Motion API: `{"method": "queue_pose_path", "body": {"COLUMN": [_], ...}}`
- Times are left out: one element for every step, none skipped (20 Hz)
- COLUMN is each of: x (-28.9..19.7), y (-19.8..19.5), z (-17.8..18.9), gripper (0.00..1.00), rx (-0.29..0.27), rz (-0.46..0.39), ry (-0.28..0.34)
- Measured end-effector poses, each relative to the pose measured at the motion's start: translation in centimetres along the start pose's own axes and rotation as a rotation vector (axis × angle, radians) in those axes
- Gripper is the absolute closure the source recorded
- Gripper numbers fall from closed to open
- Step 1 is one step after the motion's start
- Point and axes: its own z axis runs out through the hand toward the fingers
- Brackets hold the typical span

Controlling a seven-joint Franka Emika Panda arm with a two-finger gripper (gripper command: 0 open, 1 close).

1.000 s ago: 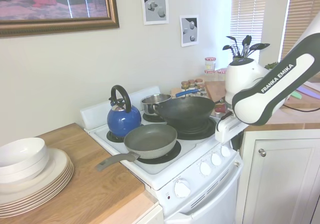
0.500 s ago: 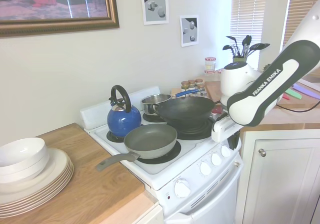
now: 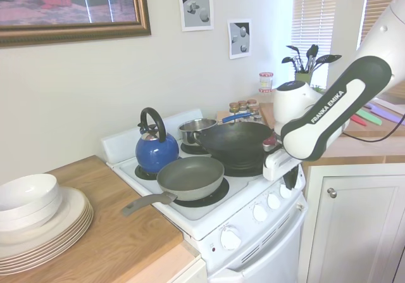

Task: Turn on the stove on the top right

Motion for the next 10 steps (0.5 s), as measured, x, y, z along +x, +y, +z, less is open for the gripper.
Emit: {"method": "queue_pose_path", "body": {"x": [0.0, 0.1, 0.1, 0.1, 0.1, 0.1, 0.1, 0.1, 0.1, 0.2], "y": [0.0, 0.0, 0.0, -0.1, -0.1, -0.2, -0.2, -0.3, -0.3, -0.3], "z": [0.0, 0.0, 0.0, 0.0, -0.1, -0.2, -0.3, -0.5, -0.7, -1.0], "gripper": [1.0, 1.0, 1.0, 1.0, 1.0, 1.0, 1.0, 1.0, 1.0, 1.0], "rx": [0.0, 0.0, 0.001, 0.001, 0.002, 0.003, 0.006, 0.009, 0.012, 0.015], "rz": [0.001, 0.002, 0.002, 0.002, 0.001, 0.001, 0.0, 0.0, 0.0, 0.001], "ry": [0.0, 0.0, 0.0, 0.001, 0.001, 0.003, 0.005, 0.007, 0.01, 0.014]}}
